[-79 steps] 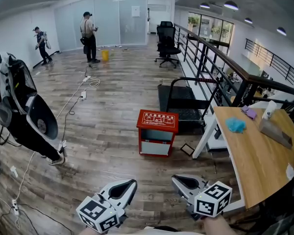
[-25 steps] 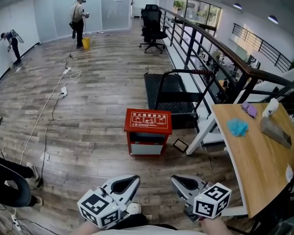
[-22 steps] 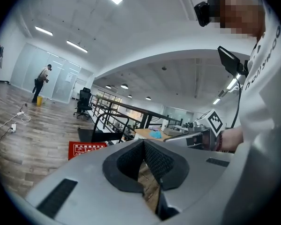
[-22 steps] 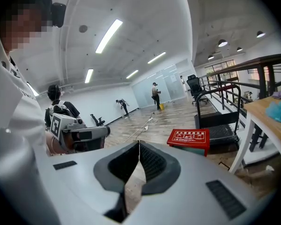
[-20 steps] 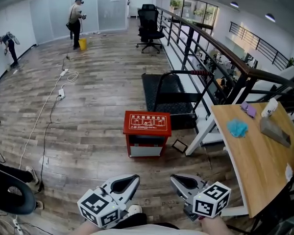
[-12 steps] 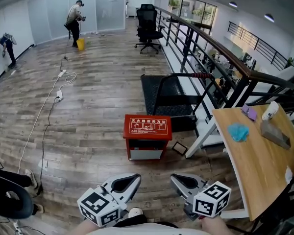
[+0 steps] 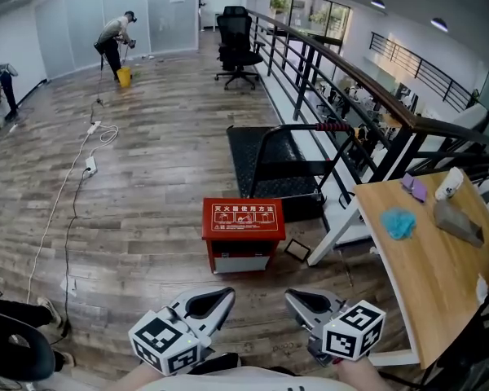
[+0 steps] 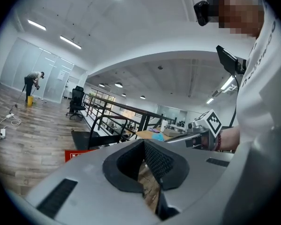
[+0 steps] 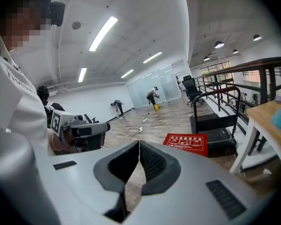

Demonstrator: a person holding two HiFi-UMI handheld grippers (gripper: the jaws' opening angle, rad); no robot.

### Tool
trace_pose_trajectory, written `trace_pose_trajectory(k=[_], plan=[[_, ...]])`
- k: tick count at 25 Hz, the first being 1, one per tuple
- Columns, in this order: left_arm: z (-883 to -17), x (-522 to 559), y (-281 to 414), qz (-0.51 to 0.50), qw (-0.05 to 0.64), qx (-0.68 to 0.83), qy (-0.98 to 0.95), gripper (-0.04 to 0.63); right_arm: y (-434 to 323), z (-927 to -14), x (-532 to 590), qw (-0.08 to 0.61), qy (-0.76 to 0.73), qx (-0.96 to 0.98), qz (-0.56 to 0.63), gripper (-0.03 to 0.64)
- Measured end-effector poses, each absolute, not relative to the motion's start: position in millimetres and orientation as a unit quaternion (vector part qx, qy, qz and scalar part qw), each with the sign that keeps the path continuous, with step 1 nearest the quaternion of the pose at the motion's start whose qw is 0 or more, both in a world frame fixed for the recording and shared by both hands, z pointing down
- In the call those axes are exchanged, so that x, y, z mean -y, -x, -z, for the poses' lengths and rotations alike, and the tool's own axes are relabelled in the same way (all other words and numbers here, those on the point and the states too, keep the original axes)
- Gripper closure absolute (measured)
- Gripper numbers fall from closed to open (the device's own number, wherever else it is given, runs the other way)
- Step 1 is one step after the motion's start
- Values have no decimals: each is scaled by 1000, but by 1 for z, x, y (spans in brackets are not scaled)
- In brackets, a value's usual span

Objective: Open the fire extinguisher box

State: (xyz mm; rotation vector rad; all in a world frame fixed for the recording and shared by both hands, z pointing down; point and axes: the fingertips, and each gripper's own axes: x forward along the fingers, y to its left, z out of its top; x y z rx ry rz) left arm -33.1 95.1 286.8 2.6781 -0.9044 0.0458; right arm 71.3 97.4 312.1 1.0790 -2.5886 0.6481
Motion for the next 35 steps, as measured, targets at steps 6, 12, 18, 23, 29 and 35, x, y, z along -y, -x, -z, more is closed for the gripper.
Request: trace_pose_trajectory(k=[6, 12, 18, 23, 29, 35], plan=[[-290, -80, 39, -16, 162, 314, -935, 589, -61, -312, -79, 135, -368, 893, -221, 606], [-290, -68, 45, -15, 158, 312, -937, 589, -55, -314, -68, 133, -371, 893, -218, 606], [-289, -64, 45, -17, 152, 308, -939, 589, -54, -313, -64, 132, -373, 893, -214, 606], [-286, -61, 47, -17, 147, 308, -940, 589, -54, -310, -60, 127, -378, 893, -211, 606], [-289, -61, 45, -16, 149, 307, -940, 589, -54, -312, -60, 123, -378, 893, -211, 606], [-296, -61, 27, -23, 162, 294, -942, 589, -67, -319, -62, 126, -381, 888, -223, 606]])
